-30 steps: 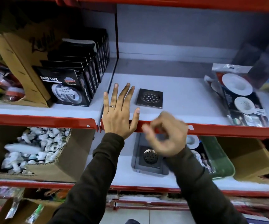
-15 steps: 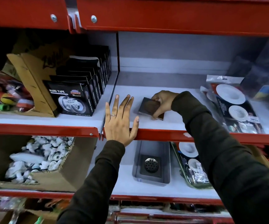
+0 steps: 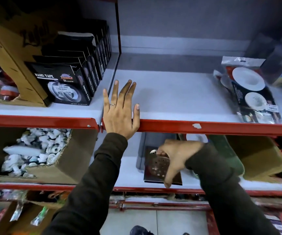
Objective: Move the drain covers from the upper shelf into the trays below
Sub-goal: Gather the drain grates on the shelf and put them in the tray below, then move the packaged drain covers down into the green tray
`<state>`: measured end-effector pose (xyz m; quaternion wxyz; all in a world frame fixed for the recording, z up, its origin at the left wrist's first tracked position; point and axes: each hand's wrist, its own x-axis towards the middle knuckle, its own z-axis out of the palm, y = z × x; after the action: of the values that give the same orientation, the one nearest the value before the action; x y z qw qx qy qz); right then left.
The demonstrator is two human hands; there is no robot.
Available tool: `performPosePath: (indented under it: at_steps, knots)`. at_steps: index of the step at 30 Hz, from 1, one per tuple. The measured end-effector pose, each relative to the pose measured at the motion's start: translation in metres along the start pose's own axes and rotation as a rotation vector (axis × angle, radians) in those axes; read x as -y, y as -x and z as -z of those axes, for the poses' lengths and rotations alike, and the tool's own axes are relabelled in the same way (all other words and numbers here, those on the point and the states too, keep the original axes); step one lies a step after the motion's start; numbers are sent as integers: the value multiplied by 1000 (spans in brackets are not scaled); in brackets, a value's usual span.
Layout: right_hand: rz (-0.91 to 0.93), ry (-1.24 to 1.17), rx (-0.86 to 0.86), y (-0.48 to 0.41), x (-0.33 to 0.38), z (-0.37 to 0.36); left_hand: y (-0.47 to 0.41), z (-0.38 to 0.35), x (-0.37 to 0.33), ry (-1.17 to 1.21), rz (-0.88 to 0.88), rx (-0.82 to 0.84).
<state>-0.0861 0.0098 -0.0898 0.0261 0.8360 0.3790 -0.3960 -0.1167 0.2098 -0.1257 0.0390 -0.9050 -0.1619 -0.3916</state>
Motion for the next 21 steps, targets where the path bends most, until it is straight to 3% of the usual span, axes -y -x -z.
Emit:
performPosePath:
  at_steps: [3, 7, 11, 15, 18, 21]
  knots:
    - [-124, 26, -1, -76, -25, -19, 0, 0, -1, -1, 0, -14]
    - [-192, 29, -142, -147, -54, -44, 1, 3, -1, -10, 0, -21]
    - [-194, 93, -205, -175, -62, -75, -6, 3, 0, -19, -9, -15]
    - [-187, -19, -290, -176, -71, -93, 1, -1, 1, -16, -11, 19]
    - [-87, -150, -447, -149, -71, -91, 0, 2, 3, -2, 0, 75]
    - [19, -165, -767, -100, -67, -89, 0, 9, -1, 25, -9, 131]
